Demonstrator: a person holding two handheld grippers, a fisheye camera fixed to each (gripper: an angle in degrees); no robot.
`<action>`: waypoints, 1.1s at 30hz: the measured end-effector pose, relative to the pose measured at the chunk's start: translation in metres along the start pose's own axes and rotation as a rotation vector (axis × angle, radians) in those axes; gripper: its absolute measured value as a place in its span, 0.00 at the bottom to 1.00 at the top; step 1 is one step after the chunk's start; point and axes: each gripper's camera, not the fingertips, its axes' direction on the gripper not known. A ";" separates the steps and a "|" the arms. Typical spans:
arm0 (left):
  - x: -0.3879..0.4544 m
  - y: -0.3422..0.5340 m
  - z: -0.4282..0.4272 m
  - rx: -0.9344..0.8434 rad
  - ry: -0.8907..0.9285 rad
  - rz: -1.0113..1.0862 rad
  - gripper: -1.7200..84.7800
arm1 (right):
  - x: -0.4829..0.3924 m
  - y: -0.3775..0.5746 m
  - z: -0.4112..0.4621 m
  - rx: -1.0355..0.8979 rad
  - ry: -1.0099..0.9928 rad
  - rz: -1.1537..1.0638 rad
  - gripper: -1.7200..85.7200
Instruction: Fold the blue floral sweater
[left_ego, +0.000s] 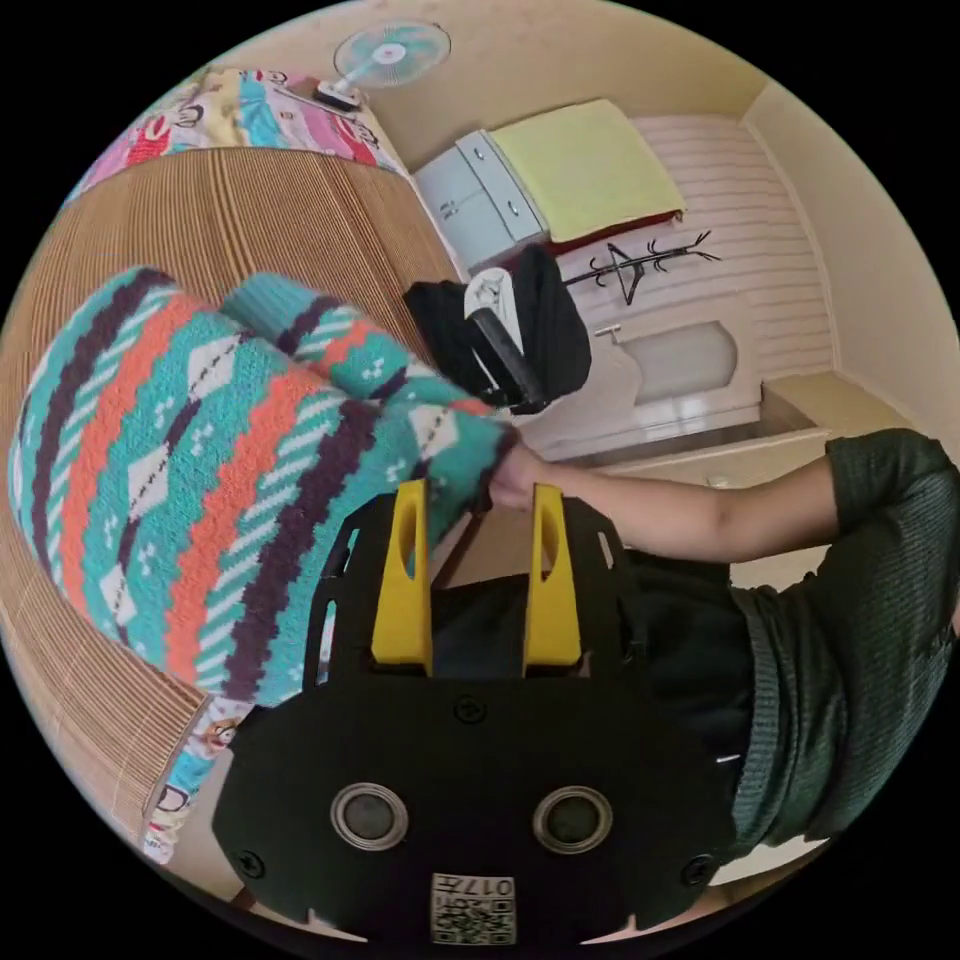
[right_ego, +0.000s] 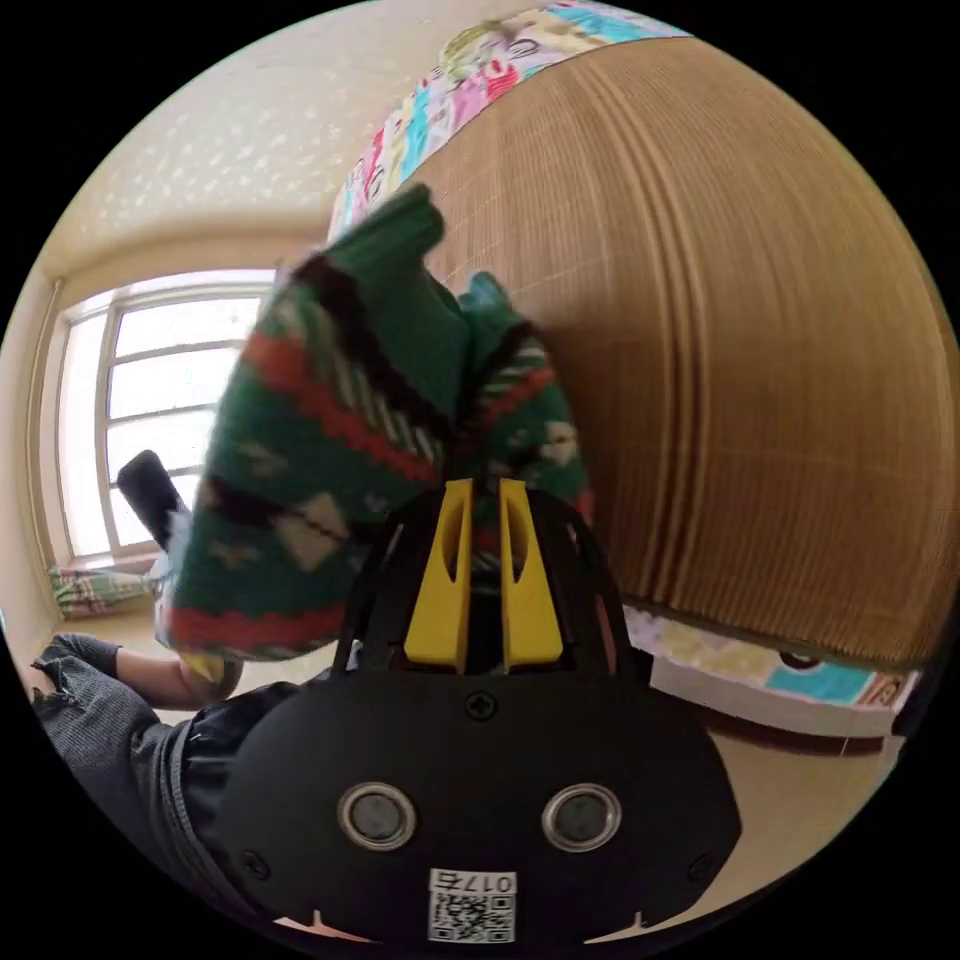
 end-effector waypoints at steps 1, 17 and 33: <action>0.001 0.004 -0.002 0.045 0.016 0.000 0.15 | 0.026 0.011 -0.024 0.043 0.028 0.089 0.08; -0.248 0.100 -0.029 0.195 0.132 -0.744 0.31 | 0.019 -0.062 0.122 -0.355 -0.507 0.016 0.35; -0.114 -0.127 0.178 -0.246 -0.053 -0.492 0.23 | 0.009 -0.018 -0.068 -0.102 0.237 0.161 0.22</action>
